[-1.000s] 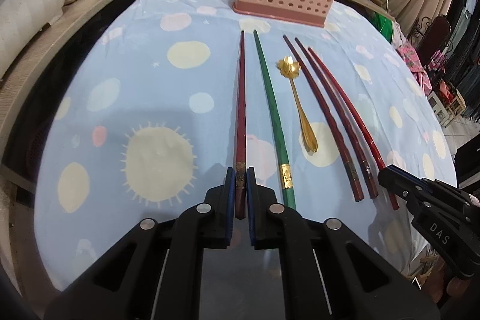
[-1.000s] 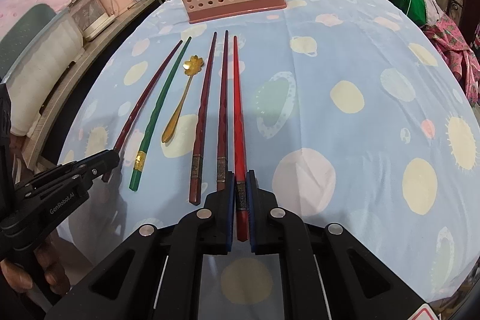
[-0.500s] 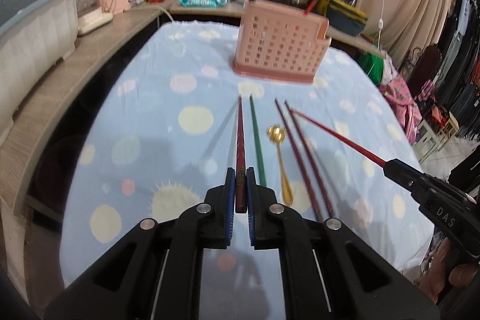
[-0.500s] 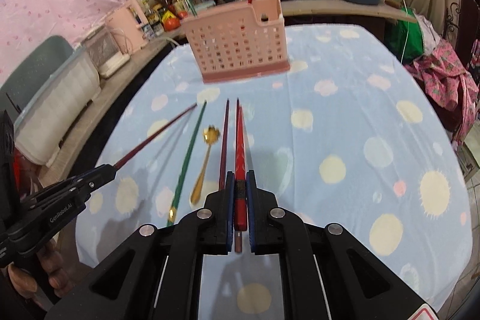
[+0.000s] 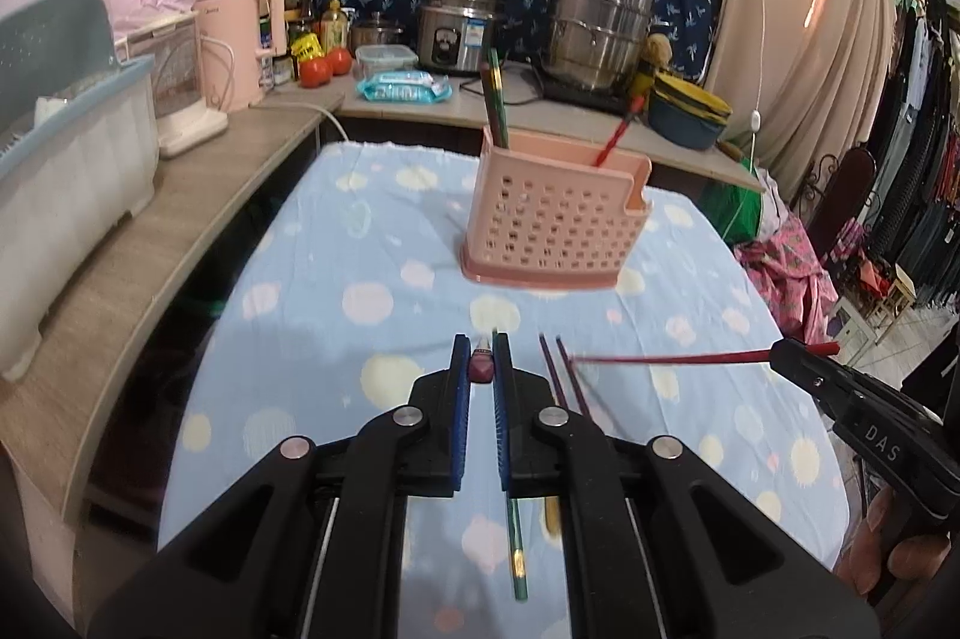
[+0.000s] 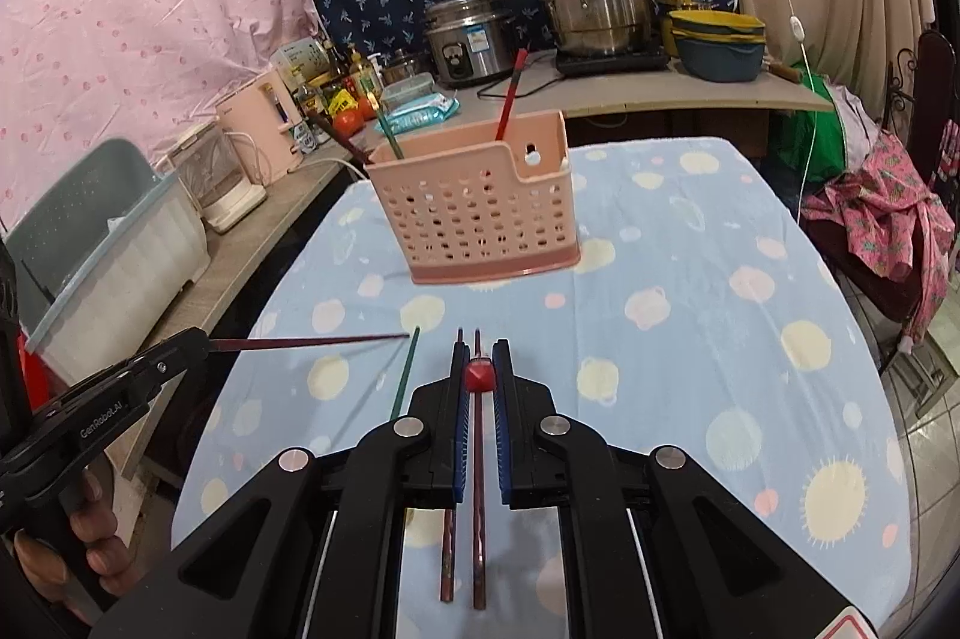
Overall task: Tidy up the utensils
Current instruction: 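Lift and carry both chopsticks with both tools up to the pink basket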
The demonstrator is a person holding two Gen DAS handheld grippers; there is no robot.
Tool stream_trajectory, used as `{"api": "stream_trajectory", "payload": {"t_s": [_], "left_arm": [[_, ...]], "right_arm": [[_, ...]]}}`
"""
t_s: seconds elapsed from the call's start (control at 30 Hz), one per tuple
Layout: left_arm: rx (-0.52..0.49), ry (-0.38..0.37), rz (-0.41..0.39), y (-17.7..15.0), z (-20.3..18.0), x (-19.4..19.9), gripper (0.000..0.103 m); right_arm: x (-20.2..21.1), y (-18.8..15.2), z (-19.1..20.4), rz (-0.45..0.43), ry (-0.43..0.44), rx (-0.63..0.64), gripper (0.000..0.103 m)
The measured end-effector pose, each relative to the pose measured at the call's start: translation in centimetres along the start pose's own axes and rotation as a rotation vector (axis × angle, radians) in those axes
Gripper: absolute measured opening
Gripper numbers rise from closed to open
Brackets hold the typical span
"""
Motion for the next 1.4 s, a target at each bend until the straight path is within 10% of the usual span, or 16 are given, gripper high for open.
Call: {"api": "stream_trajectory", "payload": {"t_s": [1.4], "left_arm": [[-0.035,-0.033,-0.404,23.7,-5.5,0.0,0.007]], "right_arm": [[-0.9,22.9,0.7,-0.356,0.058,-0.05,0.007]]}}
Point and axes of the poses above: each gripper's, at about its wrist camera, not at the fingertips, and x roughly against the way its jaws point, z to its left, y to its top, the point moved 5 cm from there along -x, roughly the way its jaws point, and after that the axes turned 2 degrees about z, right-handed, at the moved point
